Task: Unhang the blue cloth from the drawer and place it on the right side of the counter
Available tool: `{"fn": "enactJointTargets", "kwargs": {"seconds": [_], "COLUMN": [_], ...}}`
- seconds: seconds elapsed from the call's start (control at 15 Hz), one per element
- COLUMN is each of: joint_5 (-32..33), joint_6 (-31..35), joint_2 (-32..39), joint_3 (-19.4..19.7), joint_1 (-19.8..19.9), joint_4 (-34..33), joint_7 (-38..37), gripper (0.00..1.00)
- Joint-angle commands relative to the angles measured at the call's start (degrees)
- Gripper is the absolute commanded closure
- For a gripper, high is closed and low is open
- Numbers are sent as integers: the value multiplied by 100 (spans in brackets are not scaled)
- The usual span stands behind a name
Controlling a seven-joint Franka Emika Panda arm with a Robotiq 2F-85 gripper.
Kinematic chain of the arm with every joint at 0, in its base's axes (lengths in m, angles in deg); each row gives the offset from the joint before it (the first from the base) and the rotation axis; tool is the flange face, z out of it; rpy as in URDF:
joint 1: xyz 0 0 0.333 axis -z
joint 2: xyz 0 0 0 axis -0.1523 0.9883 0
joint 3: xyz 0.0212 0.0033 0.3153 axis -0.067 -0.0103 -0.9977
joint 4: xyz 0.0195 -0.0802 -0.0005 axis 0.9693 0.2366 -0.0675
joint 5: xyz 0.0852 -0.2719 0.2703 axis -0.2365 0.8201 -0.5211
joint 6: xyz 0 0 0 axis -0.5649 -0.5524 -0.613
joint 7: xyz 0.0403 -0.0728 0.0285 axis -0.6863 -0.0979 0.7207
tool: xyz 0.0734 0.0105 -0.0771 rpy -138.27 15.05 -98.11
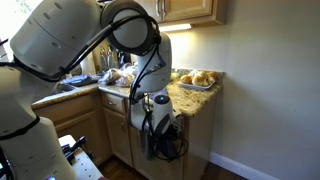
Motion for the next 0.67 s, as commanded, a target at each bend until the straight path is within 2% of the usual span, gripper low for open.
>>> {"fn": "enactJointTargets", "kwargs": {"seconds": [0.0, 0.33, 0.6], "joint_5": [316, 410, 204], "joint_6": [0, 0, 1], "joint_2": [-76, -423, -699], "joint_3": [-114, 15, -153], "joint_1": [231, 125, 289], "joint_4": [274, 581, 732], "joint_7": [-34, -70, 259], "gripper": [92, 92, 93]}}
